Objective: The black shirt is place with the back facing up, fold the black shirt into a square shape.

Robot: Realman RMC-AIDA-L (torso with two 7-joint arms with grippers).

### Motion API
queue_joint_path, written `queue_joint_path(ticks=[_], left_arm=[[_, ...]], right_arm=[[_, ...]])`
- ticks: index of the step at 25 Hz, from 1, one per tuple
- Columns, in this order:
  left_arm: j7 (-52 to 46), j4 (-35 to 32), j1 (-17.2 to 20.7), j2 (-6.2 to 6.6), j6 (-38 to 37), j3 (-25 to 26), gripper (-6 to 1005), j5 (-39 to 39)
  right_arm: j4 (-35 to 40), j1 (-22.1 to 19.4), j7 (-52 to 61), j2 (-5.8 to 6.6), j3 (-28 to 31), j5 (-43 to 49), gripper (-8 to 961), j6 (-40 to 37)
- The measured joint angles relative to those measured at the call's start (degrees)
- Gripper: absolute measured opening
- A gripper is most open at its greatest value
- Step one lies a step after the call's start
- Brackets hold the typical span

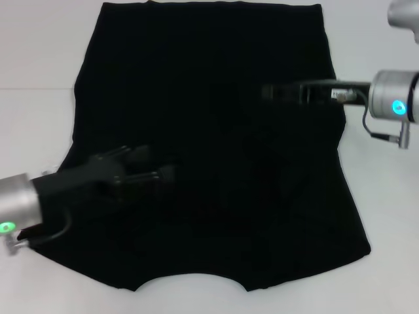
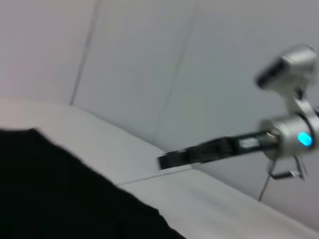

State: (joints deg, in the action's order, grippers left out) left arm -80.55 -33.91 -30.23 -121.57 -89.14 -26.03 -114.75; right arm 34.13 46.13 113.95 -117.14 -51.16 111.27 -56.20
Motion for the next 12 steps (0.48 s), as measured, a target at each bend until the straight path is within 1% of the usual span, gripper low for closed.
queue_joint_path(ticks=[4, 5, 6, 9, 12], left_arm=[[-12.59, -7.97, 5.17, 0.03, -1.81, 0.80, 937, -2.24], [-15.60, -10.63, 6.54, -0.09, -1.88, 2.29, 937, -3.66], [-15.78, -10.90, 6.70, -0.10, -1.89, 2.48, 937, -3.75], [-21.21, -15.54, 8.66, -0.05, -1.65, 8.14, 937, -9.47], [-26.95, -18.04, 8.97, 0.87, -1.02, 13.92, 937, -16.19]], right_arm=[[-0.62, -3.20, -9.22, -0.19, 0.01, -7.44, 659, -8.00], [-0.66, -3.83, -10.69, -0.33, 0.01, -8.86, 682, -9.37], [-0.68, -4.23, -11.81, -0.49, 0.01, -9.58, 705, -10.30], [-0.84, -4.57, -13.91, -0.77, -0.34, -10.12, 774, -12.39], [-1.19, -4.02, -13.74, -0.80, -0.54, -9.40, 774, -12.43]])
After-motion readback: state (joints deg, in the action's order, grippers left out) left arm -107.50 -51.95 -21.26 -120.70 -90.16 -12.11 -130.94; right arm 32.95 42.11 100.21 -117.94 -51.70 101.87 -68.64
